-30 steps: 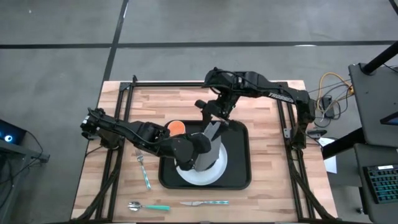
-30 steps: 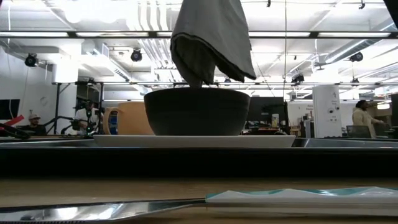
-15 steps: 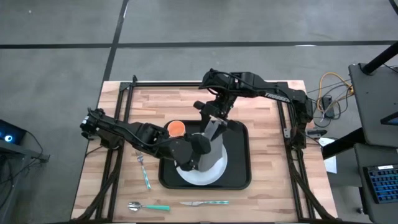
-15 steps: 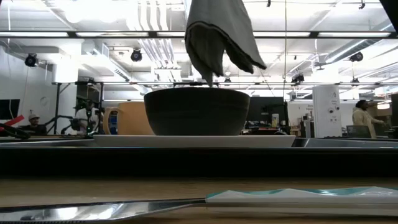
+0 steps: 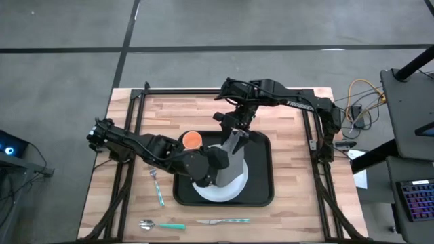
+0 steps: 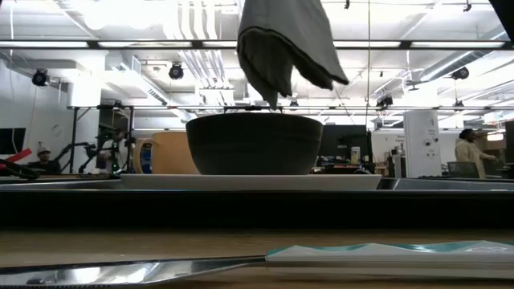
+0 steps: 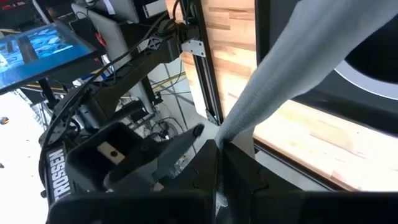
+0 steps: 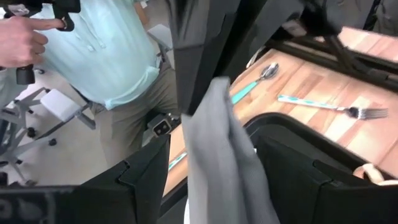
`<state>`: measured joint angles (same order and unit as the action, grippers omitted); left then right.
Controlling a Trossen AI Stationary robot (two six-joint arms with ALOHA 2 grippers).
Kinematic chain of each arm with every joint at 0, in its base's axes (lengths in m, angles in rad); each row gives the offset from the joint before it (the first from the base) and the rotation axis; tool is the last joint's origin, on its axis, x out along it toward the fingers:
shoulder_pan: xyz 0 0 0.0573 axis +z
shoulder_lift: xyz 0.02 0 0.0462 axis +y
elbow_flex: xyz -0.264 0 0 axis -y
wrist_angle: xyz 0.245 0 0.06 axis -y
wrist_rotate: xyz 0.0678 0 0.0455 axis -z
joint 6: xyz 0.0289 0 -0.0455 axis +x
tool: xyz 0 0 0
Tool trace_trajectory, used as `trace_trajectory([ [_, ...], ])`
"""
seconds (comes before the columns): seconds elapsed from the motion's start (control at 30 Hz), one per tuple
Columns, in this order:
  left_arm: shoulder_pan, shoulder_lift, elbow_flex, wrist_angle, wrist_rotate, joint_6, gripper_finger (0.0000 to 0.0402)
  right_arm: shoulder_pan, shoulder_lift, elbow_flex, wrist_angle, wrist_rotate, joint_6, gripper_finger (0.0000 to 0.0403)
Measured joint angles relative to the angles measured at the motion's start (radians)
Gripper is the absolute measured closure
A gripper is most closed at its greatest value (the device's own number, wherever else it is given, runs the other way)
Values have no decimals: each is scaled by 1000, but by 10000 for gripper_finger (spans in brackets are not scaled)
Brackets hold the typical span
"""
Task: Set up tray
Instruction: Put the gray napkin on the black serving tray to the right of the white plate
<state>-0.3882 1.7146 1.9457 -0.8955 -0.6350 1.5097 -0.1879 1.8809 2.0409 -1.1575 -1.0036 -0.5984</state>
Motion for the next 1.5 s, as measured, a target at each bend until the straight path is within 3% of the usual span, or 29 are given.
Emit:
trace_trajectory([
  [0.17,0,-1,0,-2,0,0,402,0,0,-6,-77,22,-63,183],
  [0.37,0,-1,0,-2,-1,-1,402,0,0,-7,-92,129,-94,204],
  [0.47,1,-1,0,-2,-1,-1,401,-2,0,-7,-89,169,-102,249],
  [0.6,1,-1,0,-2,-2,-1,402,-3,0,-7,-89,171,-165,363],
  [0.7,3,-1,0,3,-3,-9,401,-2,-1,-6,-93,199,-182,389],
  [0.9,3,-14,19,-6,-28,-130,384,-2,-39,-6,-104,223,-145,394],
  [1.17,2,-112,18,-39,-95,-247,315,10,-126,-25,-175,276,2,394],
  [1.37,2,-221,7,-134,-117,-367,292,118,-146,-113,-145,306,151,395],
  [1.5,2,-275,-33,-147,-200,-427,291,212,-162,-200,-110,331,276,395],
])
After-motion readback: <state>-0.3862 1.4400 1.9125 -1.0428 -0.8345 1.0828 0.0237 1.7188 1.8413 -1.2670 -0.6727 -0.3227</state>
